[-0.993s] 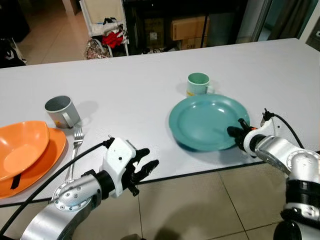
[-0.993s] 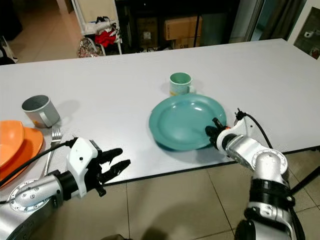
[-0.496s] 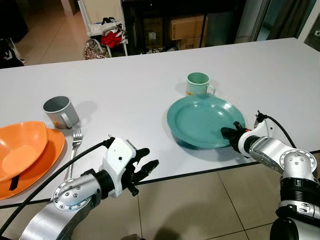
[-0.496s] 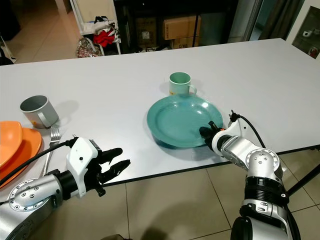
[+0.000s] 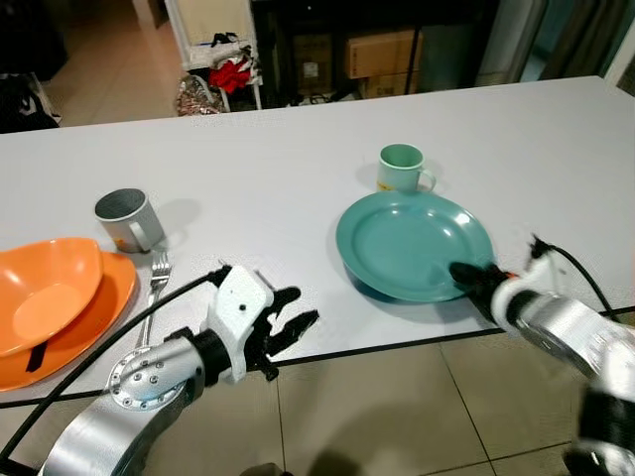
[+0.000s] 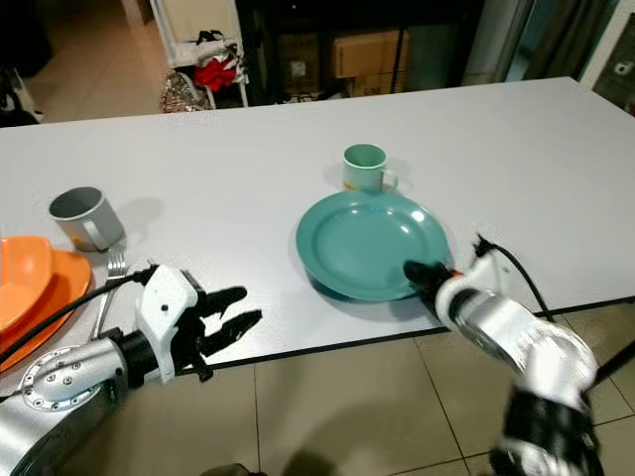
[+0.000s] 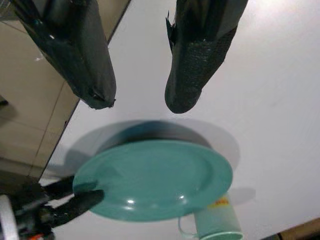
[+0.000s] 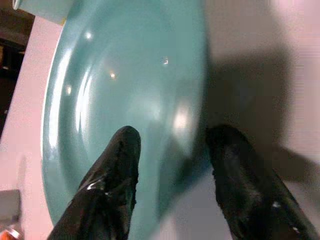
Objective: Setting the table
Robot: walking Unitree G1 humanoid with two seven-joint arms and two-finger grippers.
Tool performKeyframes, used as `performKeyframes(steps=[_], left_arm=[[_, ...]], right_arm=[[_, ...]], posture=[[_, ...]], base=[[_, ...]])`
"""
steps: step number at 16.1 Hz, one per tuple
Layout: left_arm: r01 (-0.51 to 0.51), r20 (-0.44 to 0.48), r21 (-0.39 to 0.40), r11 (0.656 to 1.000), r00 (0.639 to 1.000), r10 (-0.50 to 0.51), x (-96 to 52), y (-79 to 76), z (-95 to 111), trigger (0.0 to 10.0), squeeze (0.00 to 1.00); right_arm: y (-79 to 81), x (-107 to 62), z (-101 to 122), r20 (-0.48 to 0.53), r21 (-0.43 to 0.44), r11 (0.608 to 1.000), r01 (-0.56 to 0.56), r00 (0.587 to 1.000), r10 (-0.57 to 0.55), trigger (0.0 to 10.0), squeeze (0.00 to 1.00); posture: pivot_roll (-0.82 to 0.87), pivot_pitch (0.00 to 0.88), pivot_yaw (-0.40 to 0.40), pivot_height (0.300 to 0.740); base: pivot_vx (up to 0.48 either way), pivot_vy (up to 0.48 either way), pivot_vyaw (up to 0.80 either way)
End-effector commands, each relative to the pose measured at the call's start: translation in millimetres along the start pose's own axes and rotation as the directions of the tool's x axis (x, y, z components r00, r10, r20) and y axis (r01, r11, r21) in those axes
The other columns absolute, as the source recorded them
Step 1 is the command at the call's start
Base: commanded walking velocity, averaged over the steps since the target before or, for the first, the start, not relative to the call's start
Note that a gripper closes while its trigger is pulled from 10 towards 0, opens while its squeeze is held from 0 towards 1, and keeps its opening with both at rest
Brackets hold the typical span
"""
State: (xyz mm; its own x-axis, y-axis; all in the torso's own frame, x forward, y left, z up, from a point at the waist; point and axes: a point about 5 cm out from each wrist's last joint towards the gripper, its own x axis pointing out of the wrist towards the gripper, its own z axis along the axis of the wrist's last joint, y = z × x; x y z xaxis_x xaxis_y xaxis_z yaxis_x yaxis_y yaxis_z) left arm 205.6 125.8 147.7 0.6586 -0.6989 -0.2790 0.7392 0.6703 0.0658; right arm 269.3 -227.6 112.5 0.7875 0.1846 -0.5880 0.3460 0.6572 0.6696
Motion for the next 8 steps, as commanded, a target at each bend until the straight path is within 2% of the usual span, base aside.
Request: performKeyframes(steps=[1, 4, 5, 6, 7, 8], left_arm=[[0.007, 0.0, 0.002, 1.0, 1.0, -0.007, 0.9, 0.5, -0.3, 10.0, 0.0], [0.002, 0.009, 0.02, 1.0, 1.0, -0.002, 3.2, 0.5, 1.0, 10.0, 0.0], [-0.034, 0.051, -0.006, 0.999, 0.998, 0.034, 3.1, 1.2, 5.7, 10.0, 0.0], [-0.05, 0.057, -0.011, 0.999, 0.997, 0.051, 2.5, 1.8, 6.1, 10.0, 0.0], [-0.093, 0.068, -0.027, 0.995, 0.993, 0.094, 0.1, 2.7, 5.2, 10.0, 0.0], [-0.217, 0.103, -0.056, 0.975, 0.97, 0.222, -4.1, 8.2, 5.3, 10.0, 0.0]], right_arm=[[-3.1, -5.5, -0.1, -0.004, -0.013, 1.0, 0.025, 1.0, -0.025, 10.0, 1.0], [-7.8, -28.7, -0.1, 0.03, -0.069, 0.996, 0.055, 0.998, -0.053, 10.0, 1.0], [-5.6, -46.8, 5.7, 0.078, -0.14, 0.987, 0.073, 0.995, -0.063, 10.0, 1.0], [-4.5, -51.5, 7.1, 0.095, -0.163, 0.983, 0.084, 0.993, -0.069, 10.0, 1.0], [-0.9, -61.7, 9.5, 0.14, -0.228, 0.967, 0.111, 0.987, -0.081, 10.0, 1.0], [12.1, -79.6, 12.4, 0.244, -0.44, 0.874, 0.206, 0.964, -0.105, 10.0, 1.0]], posture=[[-0.05, 0.0, 0.085, 0.74], [-0.07, 0.0, 0.089, 0.74], [-0.06, 0.0, 0.079, 0.74], [-0.06, 0.0, 0.076, 0.74], [-0.08, 0.0, 0.083, 0.74], [-0.09, 0.0, 0.089, 0.74]], base=[[0.0, 0.0, 0.0], [0.0, 0.0, 0.0], [0.0, 0.0, 0.0], [0.0, 0.0, 0.0], [0.0, 0.0, 0.0], [0.0, 0.0, 0.0]])
